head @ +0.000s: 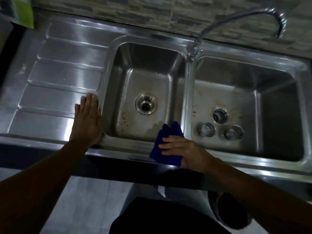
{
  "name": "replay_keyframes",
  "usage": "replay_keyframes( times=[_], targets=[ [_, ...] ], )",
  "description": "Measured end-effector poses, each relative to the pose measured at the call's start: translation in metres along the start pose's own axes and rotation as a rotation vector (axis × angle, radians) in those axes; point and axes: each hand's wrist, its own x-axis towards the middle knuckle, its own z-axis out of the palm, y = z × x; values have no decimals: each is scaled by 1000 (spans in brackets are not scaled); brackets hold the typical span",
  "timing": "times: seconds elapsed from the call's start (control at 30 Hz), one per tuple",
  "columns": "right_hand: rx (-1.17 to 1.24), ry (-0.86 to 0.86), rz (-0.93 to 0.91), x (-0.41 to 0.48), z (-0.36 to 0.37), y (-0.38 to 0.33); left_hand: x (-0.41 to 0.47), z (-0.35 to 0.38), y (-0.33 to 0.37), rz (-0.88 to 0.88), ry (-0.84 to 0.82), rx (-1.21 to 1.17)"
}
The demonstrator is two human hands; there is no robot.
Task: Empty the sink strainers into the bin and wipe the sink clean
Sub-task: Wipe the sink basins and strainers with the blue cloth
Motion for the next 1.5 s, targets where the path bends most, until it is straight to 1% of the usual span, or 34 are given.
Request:
replay_keyframes(
  times=[0.07,0.13,0.2,0.27,0.33,0.37,0.43,0.57,0.63,0.7,0.77,0.83,0.9,0.97,1.0,1.1,1.23,1.3,1.4,1.43,1.5],
  targets=[
    [-30,-65,-61,8,-11,10,2,-2,3,-1,22,17],
    [-42,-120,-17,30,-20,25,11,-5,6,24,34,32],
    [36,-114,163,57,-28,41,28,-8,8,70,40,18],
    [155,-14,397,88,-34,54,50,-10,9,99,51,0],
    [207,115,640,118,-37,66,73,-9,8,111,70,15],
    [201,187,737,131,-37,73,84,-8,6,117,82,26],
    [114,299,870,156,-34,92,106,-7,2,136,94,46],
    [-42,365,1159,195,-21,137,133,-8,-6,199,98,85],
    [-32,395,1250,208,-13,158,135,-7,-8,208,129,104],
    [61,425,1264,220,-2,175,134,-5,-8,211,156,116],
    [97,431,1220,231,13,185,135,-4,-9,211,167,103],
    [-36,377,1098,234,31,190,137,-4,-10,221,181,84],
    [-248,275,944,227,49,196,137,-3,-10,230,196,65],
    [-425,180,844,215,63,204,138,-2,-9,228,207,53],
    [-458,147,810,212,68,209,139,-2,-9,224,212,51],
    [-376,100,754,222,82,220,138,0,-8,224,219,47],
    [-348,69,647,282,117,203,138,-1,-7,231,198,64],
    [-347,70,634,301,132,192,137,-3,-7,232,186,76],
    [-423,80,599,282,129,201,137,-5,-7,241,179,63],
    [-460,87,656,266,122,208,137,-5,-7,244,180,59],
    [-530,110,897,232,105,222,137,-5,-7,240,185,67]
  ],
)
